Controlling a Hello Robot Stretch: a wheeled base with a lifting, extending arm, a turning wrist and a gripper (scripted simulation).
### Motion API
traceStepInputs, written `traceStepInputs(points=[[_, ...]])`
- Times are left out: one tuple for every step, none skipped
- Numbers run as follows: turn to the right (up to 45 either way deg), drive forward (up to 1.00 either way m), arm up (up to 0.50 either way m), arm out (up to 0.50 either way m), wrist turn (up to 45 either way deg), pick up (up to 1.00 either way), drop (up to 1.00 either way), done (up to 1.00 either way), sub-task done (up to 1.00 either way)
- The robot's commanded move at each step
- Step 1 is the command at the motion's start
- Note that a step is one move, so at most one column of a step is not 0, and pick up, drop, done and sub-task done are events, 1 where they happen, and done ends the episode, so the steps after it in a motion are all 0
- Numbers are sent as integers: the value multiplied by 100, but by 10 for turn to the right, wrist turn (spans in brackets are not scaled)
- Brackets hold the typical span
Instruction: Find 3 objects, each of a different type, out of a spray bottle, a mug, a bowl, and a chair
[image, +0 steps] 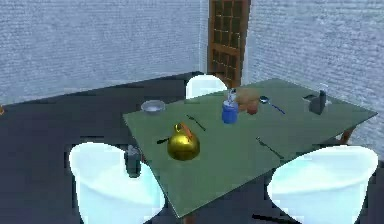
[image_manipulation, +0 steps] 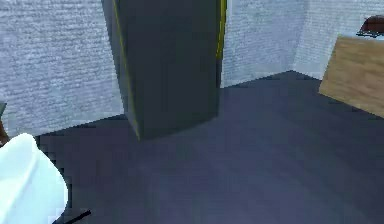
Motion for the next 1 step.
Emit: traceStepInputs(points=[[-450,0,0,0,0,0,0,0,0]])
